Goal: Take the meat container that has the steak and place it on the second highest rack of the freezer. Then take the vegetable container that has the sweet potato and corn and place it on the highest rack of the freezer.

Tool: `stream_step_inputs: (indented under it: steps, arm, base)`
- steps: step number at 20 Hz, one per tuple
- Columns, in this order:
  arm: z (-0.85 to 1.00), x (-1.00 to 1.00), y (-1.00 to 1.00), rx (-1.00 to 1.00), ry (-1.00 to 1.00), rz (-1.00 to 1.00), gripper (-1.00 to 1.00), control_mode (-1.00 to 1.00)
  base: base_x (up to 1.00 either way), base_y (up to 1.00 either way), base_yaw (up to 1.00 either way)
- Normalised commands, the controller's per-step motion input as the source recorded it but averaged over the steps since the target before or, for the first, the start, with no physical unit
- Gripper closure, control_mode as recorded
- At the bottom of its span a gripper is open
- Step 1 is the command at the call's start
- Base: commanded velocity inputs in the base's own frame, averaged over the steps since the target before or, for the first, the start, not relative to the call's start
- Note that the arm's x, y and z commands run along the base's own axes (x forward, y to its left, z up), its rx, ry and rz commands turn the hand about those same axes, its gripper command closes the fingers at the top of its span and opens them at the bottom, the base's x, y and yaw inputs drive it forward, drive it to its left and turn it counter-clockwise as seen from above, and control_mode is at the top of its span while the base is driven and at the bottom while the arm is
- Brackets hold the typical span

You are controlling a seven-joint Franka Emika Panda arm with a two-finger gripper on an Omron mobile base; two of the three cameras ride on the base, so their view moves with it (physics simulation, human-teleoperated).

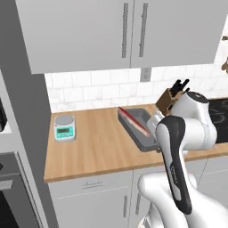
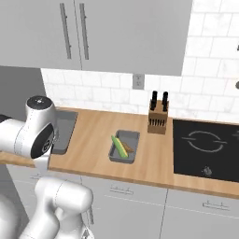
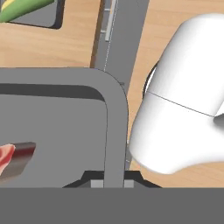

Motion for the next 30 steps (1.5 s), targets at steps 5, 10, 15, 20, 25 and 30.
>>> stream_step_inputs:
  steps: [5, 10, 15, 20, 25, 30]
  arm:
    - [0.00, 0.00, 0.00, 0.00, 0.00, 0.00, 1.00, 1.00]
    - [0.00, 0.00, 0.00, 0.00, 0.00, 0.00, 1.00, 1.00]
    - [0.00, 0.00, 0.00, 0.00, 0.00, 0.00, 1.00, 1.00]
    - [0.00, 0.00, 0.00, 0.00, 0.00, 0.00, 1.00, 1.00]
    - [0.00, 0.00, 0.00, 0.00, 0.00, 0.00, 1.00, 1.00]
    - [0.00, 0.00, 0.00, 0.00, 0.00, 0.00, 1.00, 1.00]
  base:
    - [-0.93, -0.08, -0.03]
    - [-0.57, -0.01, -0.07]
    - [-0.23, 0.05, -0.17]
    - [-0.30, 0.07, -0.15]
    - [-0.28, 0.24, -0.33]
    - [-0.71, 0.32, -0.15]
